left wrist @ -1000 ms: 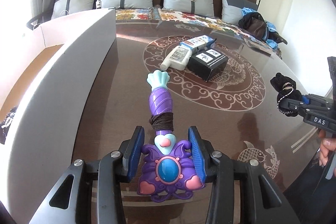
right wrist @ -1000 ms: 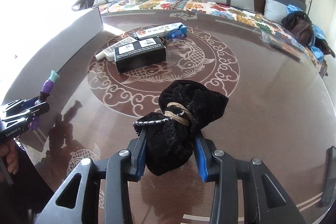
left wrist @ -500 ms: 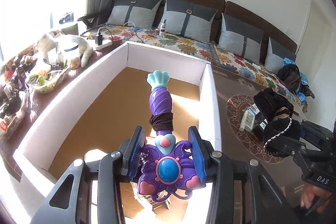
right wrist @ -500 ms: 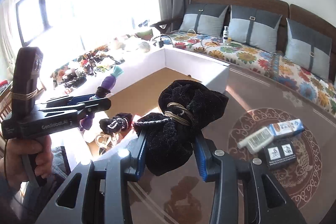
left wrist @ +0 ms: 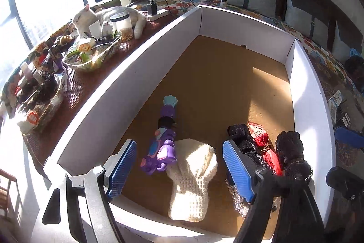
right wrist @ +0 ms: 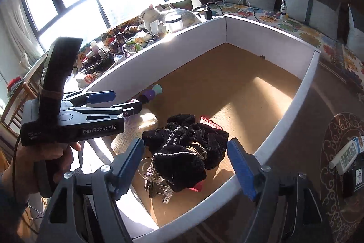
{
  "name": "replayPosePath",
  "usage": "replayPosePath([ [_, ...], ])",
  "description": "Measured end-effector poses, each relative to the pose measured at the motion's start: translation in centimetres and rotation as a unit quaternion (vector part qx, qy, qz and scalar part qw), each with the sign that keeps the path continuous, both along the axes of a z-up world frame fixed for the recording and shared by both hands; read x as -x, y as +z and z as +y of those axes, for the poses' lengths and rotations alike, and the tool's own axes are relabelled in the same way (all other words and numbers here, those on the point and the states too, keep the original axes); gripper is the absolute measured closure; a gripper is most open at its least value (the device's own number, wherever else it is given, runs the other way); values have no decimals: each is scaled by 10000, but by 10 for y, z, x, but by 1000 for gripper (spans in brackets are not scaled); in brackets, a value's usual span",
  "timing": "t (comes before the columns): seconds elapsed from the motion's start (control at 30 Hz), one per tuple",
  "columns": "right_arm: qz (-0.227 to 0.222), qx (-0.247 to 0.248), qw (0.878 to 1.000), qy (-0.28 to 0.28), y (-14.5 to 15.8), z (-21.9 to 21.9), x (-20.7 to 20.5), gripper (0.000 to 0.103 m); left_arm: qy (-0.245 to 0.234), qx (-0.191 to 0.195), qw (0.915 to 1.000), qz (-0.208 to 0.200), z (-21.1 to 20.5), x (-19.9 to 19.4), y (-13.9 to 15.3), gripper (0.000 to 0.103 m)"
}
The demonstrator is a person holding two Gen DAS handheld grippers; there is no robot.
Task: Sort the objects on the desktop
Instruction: 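Lower the wand and pouch into the white box and open both grippers, then move both tools back over the table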
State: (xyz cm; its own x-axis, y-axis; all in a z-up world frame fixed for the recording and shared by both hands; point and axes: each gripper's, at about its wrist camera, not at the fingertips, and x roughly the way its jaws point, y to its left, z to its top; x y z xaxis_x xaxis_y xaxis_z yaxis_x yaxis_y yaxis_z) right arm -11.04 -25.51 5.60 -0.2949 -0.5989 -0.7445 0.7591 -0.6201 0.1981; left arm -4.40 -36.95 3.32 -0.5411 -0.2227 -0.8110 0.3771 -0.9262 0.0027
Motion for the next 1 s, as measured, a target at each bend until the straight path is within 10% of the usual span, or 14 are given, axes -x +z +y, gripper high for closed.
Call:
replayPosePath([
  [0.27,1021,227,9904,-902,19,111,-9,5,-329,-120,9988,339,45,-11,20,25],
  [0.63,1057,-1343,9559,-2389,-65,308,11,5,-2001,-274,9777,578,198,1,51,23],
  [1.0,575,-1381,9387,-3107,-101,394,19,1,-2576,-246,9656,-265,323,37,-50,17],
])
